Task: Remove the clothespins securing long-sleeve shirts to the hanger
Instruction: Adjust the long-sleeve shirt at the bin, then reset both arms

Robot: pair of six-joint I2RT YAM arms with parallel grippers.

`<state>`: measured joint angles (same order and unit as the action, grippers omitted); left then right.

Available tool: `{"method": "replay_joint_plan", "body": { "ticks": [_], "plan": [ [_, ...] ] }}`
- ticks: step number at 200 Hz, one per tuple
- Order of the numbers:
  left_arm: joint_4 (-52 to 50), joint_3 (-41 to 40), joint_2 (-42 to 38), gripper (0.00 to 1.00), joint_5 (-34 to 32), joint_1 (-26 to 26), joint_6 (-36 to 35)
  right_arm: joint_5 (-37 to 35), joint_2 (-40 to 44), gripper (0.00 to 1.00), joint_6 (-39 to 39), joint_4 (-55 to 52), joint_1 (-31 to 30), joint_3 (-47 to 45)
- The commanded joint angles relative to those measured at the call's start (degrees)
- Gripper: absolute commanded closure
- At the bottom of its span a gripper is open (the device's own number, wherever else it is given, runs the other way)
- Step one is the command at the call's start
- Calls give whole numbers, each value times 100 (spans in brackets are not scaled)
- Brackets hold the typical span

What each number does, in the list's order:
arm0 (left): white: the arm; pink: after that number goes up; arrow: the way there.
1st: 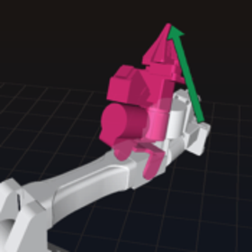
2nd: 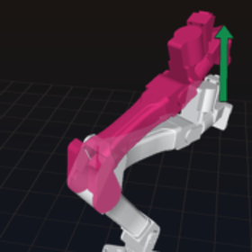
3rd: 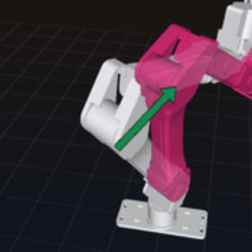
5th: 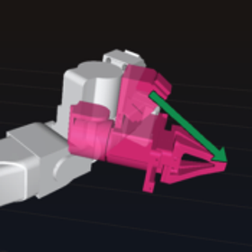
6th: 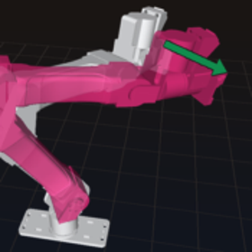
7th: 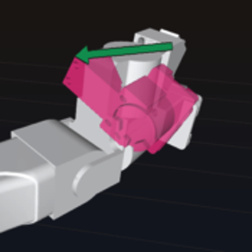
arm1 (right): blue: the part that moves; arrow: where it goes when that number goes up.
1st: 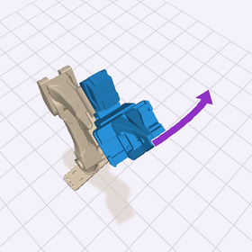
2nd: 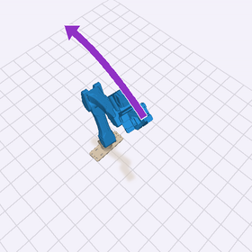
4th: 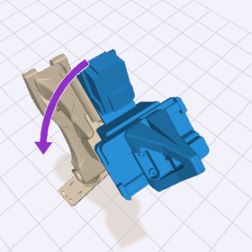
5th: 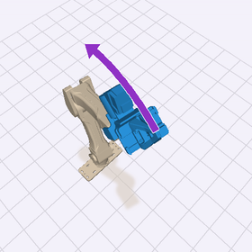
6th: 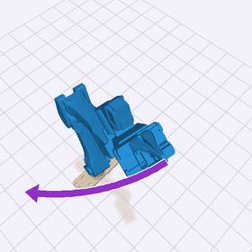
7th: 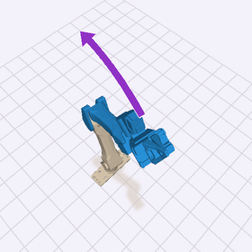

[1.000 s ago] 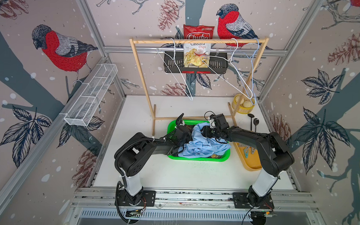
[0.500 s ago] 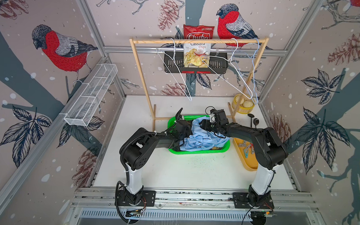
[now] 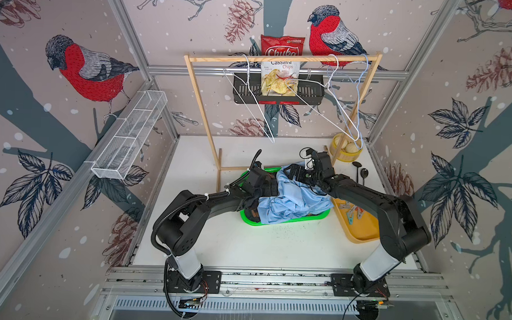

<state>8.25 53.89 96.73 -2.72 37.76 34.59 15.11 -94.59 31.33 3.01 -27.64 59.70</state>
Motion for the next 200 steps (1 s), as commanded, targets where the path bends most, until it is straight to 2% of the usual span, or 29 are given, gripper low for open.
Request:
{"method": "replay_joint_plan", "body": {
  "ticks": [1, 40, 65, 95, 112, 152, 180, 200],
  "plan": [
    [-453, 186, -326, 1, 137, 0, -297, -369, 250, 0, -211, -53, 12, 138],
    [-905, 487, -746, 1, 193, -214, -486, -516, 473, 0, -323, -522, 112, 442],
    [-1151, 488, -1094, 1, 244, -386, -600, -336, 613, 0, -291, -864, 216, 545],
    [-1342, 359, -1844, 1, 352, -707, -708, -490, 1198, 0, -292, -1058, 302, 279],
    [-1227, 14, -2477, 1, 499, -977, -735, -765, 1532, 0, -399, -1239, 358, 226],
    [-1152, -353, -3709, 4, -746, -1207, -1366, -2136, 2236, 0, -672, -1213, 726, -157],
    [-550, -1043, -4269, 4, -2511, -1248, -2008, -3301, 2894, 0, -855, -377, 1083, -1177],
    [476, -1928, -4451, 3, -3117, -1371, -2796, -3295, 3172, 0, -970, 351, 1398, -1859]
  ]
}}
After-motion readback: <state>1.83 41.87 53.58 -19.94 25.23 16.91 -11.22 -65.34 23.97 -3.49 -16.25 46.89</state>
